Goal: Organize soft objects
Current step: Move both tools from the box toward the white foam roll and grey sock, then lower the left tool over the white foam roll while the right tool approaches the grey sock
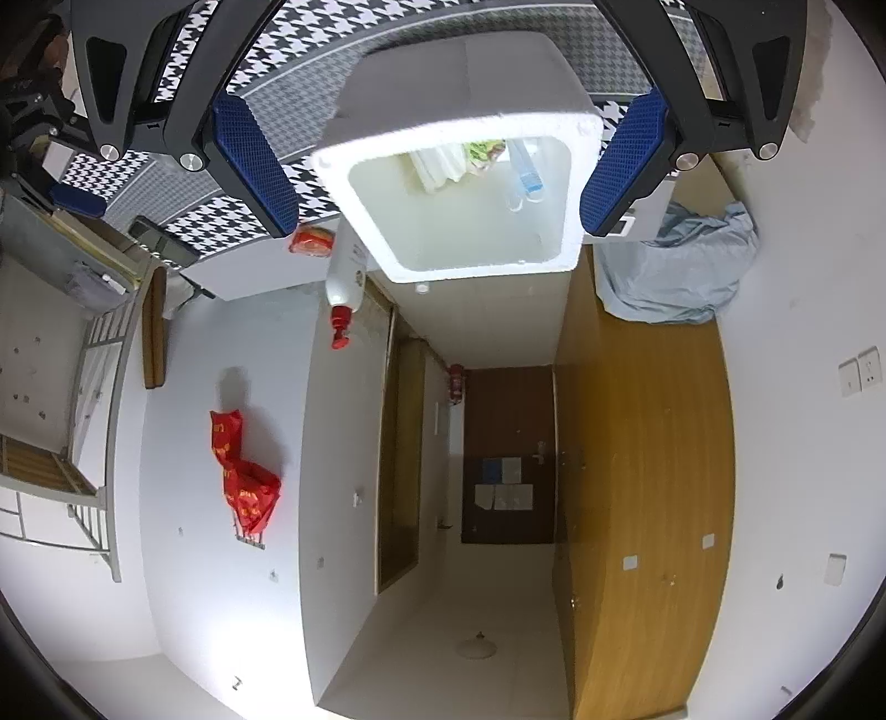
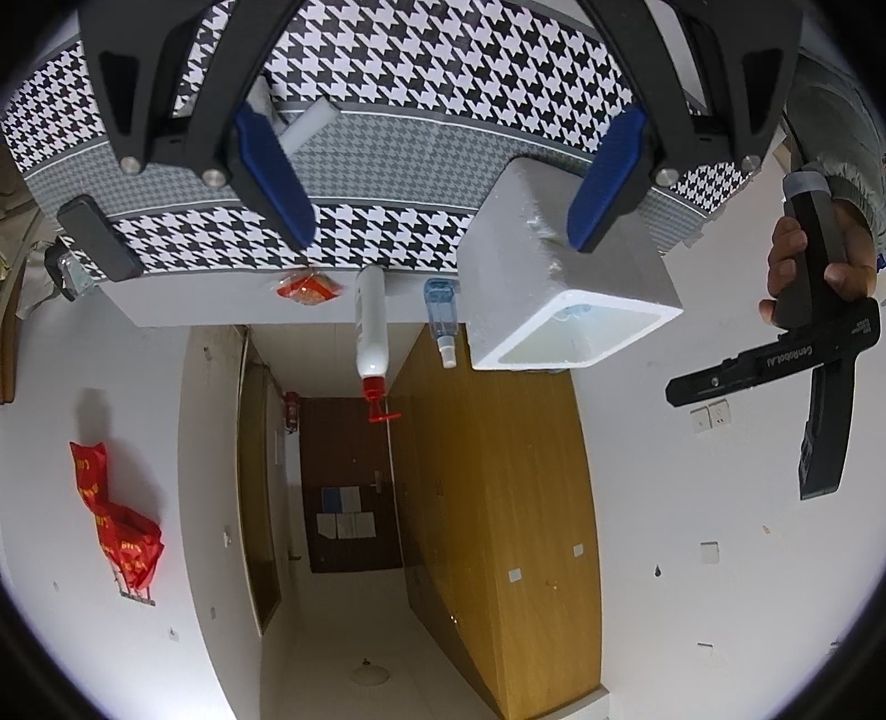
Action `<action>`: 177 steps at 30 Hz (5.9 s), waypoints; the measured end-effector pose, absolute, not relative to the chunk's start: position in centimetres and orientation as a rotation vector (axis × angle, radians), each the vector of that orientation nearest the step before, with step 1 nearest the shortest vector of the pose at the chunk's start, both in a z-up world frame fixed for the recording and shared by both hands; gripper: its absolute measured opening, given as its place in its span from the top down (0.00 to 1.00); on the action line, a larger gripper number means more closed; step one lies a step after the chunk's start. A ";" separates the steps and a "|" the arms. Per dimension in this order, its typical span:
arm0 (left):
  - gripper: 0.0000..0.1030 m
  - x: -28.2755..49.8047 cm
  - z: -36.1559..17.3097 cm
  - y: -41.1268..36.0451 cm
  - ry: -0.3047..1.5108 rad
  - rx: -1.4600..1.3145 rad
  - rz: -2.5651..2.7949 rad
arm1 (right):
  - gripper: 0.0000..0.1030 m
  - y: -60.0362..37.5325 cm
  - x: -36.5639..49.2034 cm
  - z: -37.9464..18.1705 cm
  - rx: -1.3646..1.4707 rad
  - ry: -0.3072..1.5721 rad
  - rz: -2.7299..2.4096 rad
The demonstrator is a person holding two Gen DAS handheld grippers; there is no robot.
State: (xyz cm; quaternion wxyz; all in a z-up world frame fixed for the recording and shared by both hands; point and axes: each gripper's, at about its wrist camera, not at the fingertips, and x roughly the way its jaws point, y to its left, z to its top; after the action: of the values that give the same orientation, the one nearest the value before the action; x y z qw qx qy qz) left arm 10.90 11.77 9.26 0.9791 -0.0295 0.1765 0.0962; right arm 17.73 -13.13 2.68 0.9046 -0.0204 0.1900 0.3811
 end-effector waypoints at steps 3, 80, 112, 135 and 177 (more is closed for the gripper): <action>0.01 10.3 9.5 11.2 0.350 -0.056 0.187 | 0.08 -13.5 17.2 2.9 -0.043 0.382 0.784; 0.01 7.2 0.9 3.5 0.331 -0.037 0.043 | 0.02 -17.9 15.9 -1.2 -0.003 0.420 0.662; 0.01 13.8 -1.7 -2.0 0.471 0.002 -0.107 | 0.02 -24.3 19.5 -4.4 0.059 0.505 0.489; 0.01 17.9 -3.6 -4.4 0.592 -0.003 -0.119 | 0.02 -25.8 22.5 -6.3 0.067 0.585 0.490; 0.06 26.6 -7.2 -6.2 0.862 0.005 -0.215 | 0.02 -25.7 27.5 -8.3 0.082 0.680 0.515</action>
State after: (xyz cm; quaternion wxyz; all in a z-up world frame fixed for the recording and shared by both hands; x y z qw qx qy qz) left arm 26.61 -6.25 -7.19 0.9029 0.0022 0.4171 -0.1038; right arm 27.54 -25.70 -8.34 0.9096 0.0397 0.3298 0.2497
